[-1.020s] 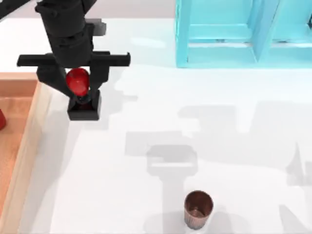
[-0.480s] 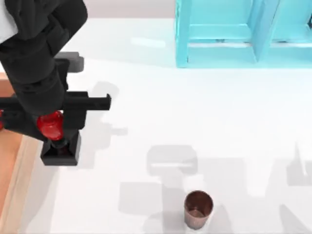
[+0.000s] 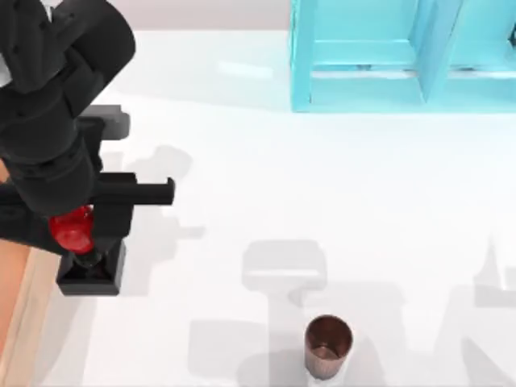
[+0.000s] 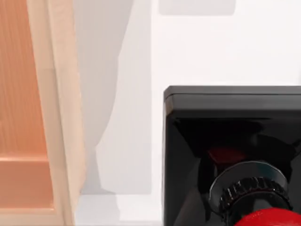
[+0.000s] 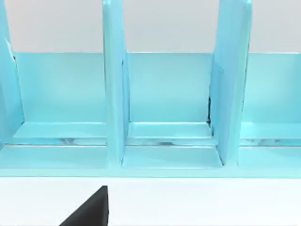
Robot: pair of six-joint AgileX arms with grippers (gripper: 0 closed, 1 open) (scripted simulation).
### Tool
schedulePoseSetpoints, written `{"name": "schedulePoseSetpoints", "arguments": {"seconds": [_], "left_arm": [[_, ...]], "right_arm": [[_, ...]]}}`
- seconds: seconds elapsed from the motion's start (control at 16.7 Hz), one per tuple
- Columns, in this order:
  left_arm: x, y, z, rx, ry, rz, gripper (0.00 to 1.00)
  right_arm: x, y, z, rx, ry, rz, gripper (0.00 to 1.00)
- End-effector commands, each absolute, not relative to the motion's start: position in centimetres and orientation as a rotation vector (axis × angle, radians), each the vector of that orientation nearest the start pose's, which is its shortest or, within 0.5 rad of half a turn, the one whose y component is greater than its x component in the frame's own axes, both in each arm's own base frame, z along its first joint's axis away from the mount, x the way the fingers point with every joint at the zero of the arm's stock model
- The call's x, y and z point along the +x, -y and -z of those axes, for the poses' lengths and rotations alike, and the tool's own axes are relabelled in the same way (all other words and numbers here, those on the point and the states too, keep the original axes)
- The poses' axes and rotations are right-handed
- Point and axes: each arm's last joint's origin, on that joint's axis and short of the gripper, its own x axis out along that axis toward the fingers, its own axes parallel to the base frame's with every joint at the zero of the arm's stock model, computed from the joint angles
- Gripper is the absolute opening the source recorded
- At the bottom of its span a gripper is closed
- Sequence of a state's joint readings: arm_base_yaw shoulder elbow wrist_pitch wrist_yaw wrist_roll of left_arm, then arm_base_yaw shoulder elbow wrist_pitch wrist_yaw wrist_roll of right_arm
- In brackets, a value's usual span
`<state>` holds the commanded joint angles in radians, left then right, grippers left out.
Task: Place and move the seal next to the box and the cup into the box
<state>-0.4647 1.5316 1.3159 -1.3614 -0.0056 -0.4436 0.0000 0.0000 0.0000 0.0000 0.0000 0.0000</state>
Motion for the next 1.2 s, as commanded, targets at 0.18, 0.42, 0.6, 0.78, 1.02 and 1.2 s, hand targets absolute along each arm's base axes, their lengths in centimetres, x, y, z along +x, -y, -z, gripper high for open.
{"name": "schedulePoseSetpoints", "arguments": {"seconds": [0.18, 0.42, 0.6, 0.78, 1.02, 1.2], "left_arm": [[24.0, 11.8, -26.1, 0.024, -1.573, 0.013, 0.0], [24.1, 11.8, -22.5, 0.021, -1.564, 0.016, 0.0], [23.9, 11.7, -20.7, 0.024, -1.571, 0.015, 0.0], [23.8, 11.7, -20.7, 0.024, -1.571, 0.015, 0.0], [23.8, 11.7, -20.7, 0.024, -1.571, 0.015, 0.23], [23.8, 11.7, -20.7, 0.024, -1.571, 0.015, 0.45]], "right_arm": [[10.6, 0.1, -16.0, 0.0, 0.0, 0.0, 1.0], [10.6, 0.1, -16.0, 0.0, 0.0, 0.0, 1.0], [10.6, 0.1, -16.0, 0.0, 0.0, 0.0, 1.0], [10.6, 0.1, -16.0, 0.0, 0.0, 0.0, 1.0], [10.6, 0.1, -16.0, 0.0, 0.0, 0.0, 1.0], [10.6, 0.1, -16.0, 0.0, 0.0, 0.0, 1.0]]}}
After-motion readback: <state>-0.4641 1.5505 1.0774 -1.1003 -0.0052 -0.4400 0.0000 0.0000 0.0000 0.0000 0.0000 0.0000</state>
